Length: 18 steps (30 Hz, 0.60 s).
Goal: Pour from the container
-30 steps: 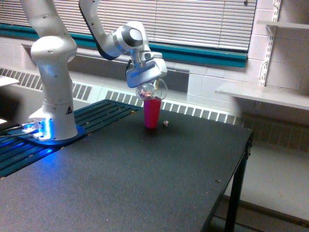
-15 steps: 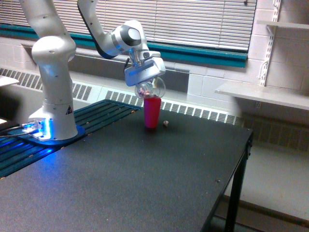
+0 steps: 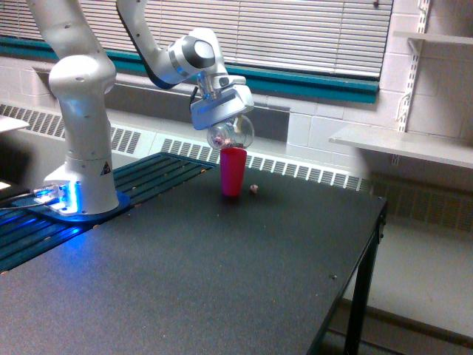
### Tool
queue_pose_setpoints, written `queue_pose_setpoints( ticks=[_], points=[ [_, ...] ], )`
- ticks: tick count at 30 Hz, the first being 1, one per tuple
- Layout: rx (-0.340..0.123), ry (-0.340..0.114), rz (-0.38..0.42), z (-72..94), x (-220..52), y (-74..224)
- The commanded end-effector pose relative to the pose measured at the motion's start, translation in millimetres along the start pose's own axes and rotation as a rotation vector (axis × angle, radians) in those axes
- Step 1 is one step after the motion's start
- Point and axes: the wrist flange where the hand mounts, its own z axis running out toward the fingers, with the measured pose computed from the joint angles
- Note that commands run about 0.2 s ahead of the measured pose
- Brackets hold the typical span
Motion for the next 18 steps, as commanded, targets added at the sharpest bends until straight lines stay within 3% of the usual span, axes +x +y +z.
queue_pose_setpoints(
  ticks=[1,18],
  points=[
    [0.005,0.002,-0.025,5.4,-25.9,-15.6],
    [-0.016,0.008,-0.07,9.0,-38.9,-32.6]
  ],
)
